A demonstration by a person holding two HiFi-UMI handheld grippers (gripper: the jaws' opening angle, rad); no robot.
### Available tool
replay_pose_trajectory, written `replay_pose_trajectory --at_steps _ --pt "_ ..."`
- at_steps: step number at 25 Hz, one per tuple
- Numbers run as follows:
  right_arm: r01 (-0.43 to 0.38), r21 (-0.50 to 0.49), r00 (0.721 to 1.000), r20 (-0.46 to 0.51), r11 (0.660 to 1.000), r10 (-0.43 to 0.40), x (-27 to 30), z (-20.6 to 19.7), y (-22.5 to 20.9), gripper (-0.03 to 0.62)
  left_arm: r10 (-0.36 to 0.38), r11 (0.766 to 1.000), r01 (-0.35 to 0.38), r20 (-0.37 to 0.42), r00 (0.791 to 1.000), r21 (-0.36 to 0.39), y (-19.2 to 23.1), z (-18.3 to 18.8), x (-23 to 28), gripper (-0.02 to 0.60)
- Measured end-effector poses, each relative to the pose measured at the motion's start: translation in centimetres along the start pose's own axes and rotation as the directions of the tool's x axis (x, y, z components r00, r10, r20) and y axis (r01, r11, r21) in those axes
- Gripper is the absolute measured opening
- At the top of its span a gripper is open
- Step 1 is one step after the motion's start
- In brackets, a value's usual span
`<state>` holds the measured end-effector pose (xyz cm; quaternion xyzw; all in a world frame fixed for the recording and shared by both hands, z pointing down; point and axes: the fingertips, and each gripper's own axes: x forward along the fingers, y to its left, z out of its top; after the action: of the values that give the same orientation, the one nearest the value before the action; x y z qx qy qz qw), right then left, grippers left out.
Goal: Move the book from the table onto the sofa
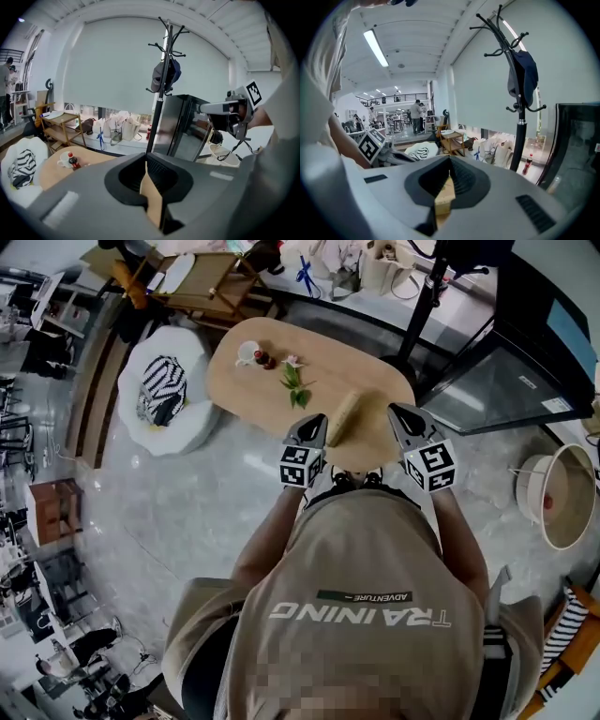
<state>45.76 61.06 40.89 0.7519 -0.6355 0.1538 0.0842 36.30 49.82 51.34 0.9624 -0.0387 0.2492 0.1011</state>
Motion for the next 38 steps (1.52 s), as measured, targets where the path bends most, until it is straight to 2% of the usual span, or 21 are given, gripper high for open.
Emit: replay_pose_trajectory --at_steps 7,10,13,15,17,20,23,30,34,38 --pt "0.022 0.002 0.998 -0.067 1.0 -0.021 0.6 -2.5 0.8 0.005 -0.037 0.999 0.033 -0.171 0.985 -0.024 1.4 -7.7 3.9 0.0" --pt "0.027 -0.021 0.996 -0.082 0.999 -0.029 1.6 -3.8 1.4 0.005 -0.035 0.999 0.027 -0.256 0.966 -0.037 2.3 -11.0 5.0 0.015" --pt "-0.001 -0.006 0.995 -0.1 1.0 0.001 3.4 -5.7 2.2 0.005 -0.026 0.999 0.011 -0.323 0.946 -0.049 3.6 -13.9 6.2 0.034" --pt "-0.016 0.015 0.994 -0.109 1.0 0.018 4.5 -7.0 2.5 0.005 -0.031 0.999 0.015 -0.357 0.933 -0.048 4.1 -15.5 7.4 0.07" --pt "-0.02 0.031 0.993 -0.112 0.999 0.023 5.3 -7.8 2.4 0.005 -0.056 0.998 0.042 -0.406 0.912 -0.044 4.0 -17.2 8.7 0.161" --pt "-0.02 0.034 0.992 -0.123 0.999 0.024 5.8 -9.0 2.3 0.005 -0.081 0.997 0.07 -0.468 0.88 -0.041 3.7 -19.3 10.5 0.196" --pt "-0.017 0.059 0.988 -0.154 0.998 0.026 5.1 -10.6 2.7 0.005 -0.09 0.995 0.103 -0.543 0.835 -0.008 3.5 -22.2 12.2 0.233" --pt "-0.025 0.072 0.976 -0.214 0.997 0.04 1.5 -13.1 4.9 0.005 -0.049 0.995 0.094 -0.63 0.775 0.039 4.1 -26.7 15.9 0.249" --pt "-0.015 0.074 0.968 -0.251 0.997 0.033 -0.5 -14.7 4.7 0.005 -0.043 0.998 0.058 -0.667 0.744 0.0 4.5 -28.8 17.3 0.249" --pt "0.001 0.091 0.966 -0.258 0.996 0.022 -1.5 -15.8 3.5 0.005 -0.021 0.998 0.059 -0.684 0.729 0.033 5.2 -29.0 17.8 0.219"
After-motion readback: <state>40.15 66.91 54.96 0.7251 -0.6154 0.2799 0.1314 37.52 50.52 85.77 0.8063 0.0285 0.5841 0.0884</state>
